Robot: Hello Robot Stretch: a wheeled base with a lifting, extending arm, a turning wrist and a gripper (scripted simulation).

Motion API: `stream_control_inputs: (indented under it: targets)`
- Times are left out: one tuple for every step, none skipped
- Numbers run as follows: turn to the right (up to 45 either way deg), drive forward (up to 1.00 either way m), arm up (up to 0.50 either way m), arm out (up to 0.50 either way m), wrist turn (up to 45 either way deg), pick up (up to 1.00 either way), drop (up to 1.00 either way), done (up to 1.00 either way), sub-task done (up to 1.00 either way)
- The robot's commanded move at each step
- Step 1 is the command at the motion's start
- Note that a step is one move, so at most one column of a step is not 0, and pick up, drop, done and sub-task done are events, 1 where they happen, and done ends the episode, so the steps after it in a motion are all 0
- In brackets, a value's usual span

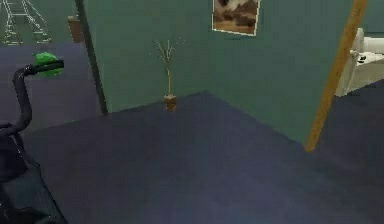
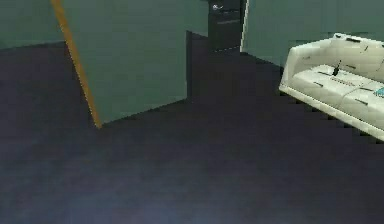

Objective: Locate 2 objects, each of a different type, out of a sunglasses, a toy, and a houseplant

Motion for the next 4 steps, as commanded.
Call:
stream_control_inputs:
  targets:
    - [0.0, 1.00, 0.00, 0.00, 0.0, 0.00, 0.00, 0.00, 0.00]
    - [-18.0, 0.00, 0.00, 0.00, 0.0, 0.00, 0.00, 0.00, 0.00]
    - [0.0, 0.15, 0.00, 0.00, 0.0, 0.00, 0.00, 0.00, 0.00]
    - [-27.0, 0.00, 0.00, 0.00, 0.0, 0.00, 0.00, 0.00, 0.00]
